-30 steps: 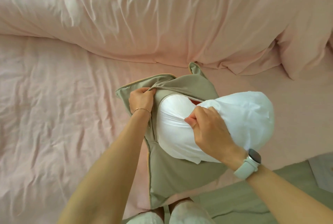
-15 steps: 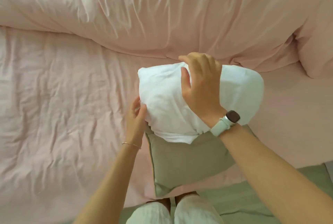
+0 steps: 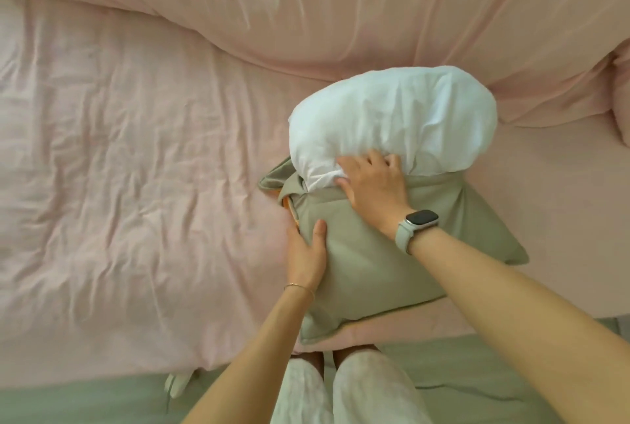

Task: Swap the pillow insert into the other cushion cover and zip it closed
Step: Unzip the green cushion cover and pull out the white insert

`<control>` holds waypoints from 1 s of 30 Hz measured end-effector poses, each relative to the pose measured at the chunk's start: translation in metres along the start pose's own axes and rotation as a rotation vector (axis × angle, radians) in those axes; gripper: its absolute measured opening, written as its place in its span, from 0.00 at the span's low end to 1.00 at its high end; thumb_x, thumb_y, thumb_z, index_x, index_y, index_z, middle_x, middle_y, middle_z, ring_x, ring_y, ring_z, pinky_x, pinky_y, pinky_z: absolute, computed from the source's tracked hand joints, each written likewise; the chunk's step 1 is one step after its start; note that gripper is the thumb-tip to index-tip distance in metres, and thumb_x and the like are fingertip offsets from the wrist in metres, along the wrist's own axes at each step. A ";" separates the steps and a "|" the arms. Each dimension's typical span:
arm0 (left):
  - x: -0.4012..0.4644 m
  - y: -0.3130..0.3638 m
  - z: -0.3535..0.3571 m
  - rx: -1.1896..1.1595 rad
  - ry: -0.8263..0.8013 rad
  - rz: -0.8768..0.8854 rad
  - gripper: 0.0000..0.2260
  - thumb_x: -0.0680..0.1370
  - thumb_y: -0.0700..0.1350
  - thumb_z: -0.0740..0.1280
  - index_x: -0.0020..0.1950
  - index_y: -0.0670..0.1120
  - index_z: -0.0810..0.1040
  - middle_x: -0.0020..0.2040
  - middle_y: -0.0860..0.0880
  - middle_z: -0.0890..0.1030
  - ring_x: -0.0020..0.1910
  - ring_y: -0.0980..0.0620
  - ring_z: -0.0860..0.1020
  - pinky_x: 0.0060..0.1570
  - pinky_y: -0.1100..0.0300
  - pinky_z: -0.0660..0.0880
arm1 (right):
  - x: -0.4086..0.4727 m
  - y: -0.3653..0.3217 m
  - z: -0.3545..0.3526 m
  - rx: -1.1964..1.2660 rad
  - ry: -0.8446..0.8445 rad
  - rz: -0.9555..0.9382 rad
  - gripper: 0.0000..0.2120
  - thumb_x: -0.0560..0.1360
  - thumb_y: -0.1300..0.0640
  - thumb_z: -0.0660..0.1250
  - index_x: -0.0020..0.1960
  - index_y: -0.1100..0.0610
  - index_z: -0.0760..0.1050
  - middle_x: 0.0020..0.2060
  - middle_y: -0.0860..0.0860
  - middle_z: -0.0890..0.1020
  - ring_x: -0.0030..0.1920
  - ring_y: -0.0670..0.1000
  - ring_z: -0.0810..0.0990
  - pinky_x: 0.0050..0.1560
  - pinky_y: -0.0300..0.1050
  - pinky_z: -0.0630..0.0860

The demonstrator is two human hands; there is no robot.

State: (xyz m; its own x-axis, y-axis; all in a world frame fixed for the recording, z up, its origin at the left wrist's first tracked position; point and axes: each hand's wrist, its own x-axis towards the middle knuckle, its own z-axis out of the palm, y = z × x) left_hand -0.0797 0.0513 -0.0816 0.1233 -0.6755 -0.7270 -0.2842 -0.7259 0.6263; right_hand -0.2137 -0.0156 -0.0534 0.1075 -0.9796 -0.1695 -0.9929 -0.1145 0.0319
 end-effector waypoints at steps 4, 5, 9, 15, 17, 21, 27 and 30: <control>0.006 0.019 -0.008 0.139 0.212 0.299 0.15 0.79 0.51 0.58 0.59 0.44 0.73 0.52 0.45 0.80 0.52 0.42 0.76 0.47 0.56 0.69 | 0.005 -0.004 -0.031 0.203 0.064 0.051 0.12 0.74 0.57 0.56 0.36 0.60 0.73 0.24 0.55 0.77 0.26 0.57 0.77 0.30 0.44 0.67; 0.010 0.025 -0.019 0.160 0.184 0.398 0.16 0.78 0.52 0.58 0.56 0.44 0.75 0.48 0.44 0.81 0.49 0.42 0.77 0.44 0.55 0.69 | 0.000 -0.006 -0.044 0.225 0.046 0.076 0.11 0.77 0.58 0.56 0.40 0.62 0.73 0.28 0.57 0.79 0.30 0.59 0.79 0.30 0.45 0.66; 0.037 0.076 -0.083 0.418 -0.101 0.712 0.22 0.72 0.61 0.56 0.44 0.44 0.78 0.36 0.46 0.79 0.40 0.45 0.77 0.42 0.51 0.72 | -0.019 -0.008 -0.087 0.397 -0.158 0.157 0.14 0.82 0.55 0.48 0.51 0.60 0.69 0.48 0.62 0.80 0.49 0.63 0.76 0.40 0.48 0.60; 0.056 0.153 -0.112 1.111 -0.103 0.660 0.17 0.74 0.61 0.63 0.60 0.57 0.76 0.55 0.50 0.81 0.56 0.46 0.76 0.57 0.54 0.69 | -0.022 -0.014 -0.096 0.437 -0.223 0.154 0.14 0.81 0.50 0.51 0.39 0.55 0.62 0.40 0.55 0.76 0.42 0.59 0.71 0.39 0.46 0.61; 0.060 0.132 -0.096 1.256 -0.002 0.599 0.19 0.76 0.60 0.60 0.66 0.57 0.71 0.64 0.51 0.75 0.66 0.46 0.68 0.68 0.45 0.55 | -0.018 -0.014 -0.073 0.302 -0.269 0.134 0.10 0.81 0.51 0.53 0.47 0.55 0.67 0.47 0.54 0.78 0.49 0.58 0.73 0.41 0.46 0.64; 0.059 0.076 -0.077 1.060 0.258 0.689 0.24 0.75 0.56 0.50 0.63 0.49 0.75 0.64 0.46 0.76 0.67 0.44 0.68 0.68 0.36 0.46 | -0.005 -0.027 -0.036 0.302 -0.067 0.110 0.12 0.76 0.53 0.58 0.52 0.59 0.74 0.48 0.55 0.77 0.49 0.59 0.75 0.45 0.50 0.70; 0.058 0.064 -0.081 0.857 0.432 0.381 0.27 0.76 0.61 0.57 0.73 0.53 0.61 0.76 0.48 0.57 0.76 0.47 0.48 0.66 0.33 0.38 | 0.038 -0.032 -0.006 0.268 -0.081 -0.038 0.21 0.77 0.49 0.53 0.61 0.61 0.72 0.55 0.56 0.77 0.58 0.58 0.73 0.60 0.51 0.64; 0.065 0.059 -0.088 0.810 0.382 0.242 0.29 0.76 0.64 0.54 0.75 0.58 0.53 0.77 0.51 0.48 0.75 0.51 0.41 0.66 0.32 0.40 | 0.041 -0.025 0.005 0.197 -0.095 -0.030 0.23 0.79 0.43 0.49 0.53 0.60 0.73 0.51 0.55 0.78 0.55 0.57 0.72 0.56 0.49 0.62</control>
State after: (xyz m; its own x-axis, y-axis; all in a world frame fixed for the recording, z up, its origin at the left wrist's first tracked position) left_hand -0.0048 -0.0466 -0.0667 0.2384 -0.8980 -0.3698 -0.9030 -0.3451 0.2558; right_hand -0.1843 -0.0523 -0.0656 0.1414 -0.9552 -0.2599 -0.9810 -0.1000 -0.1662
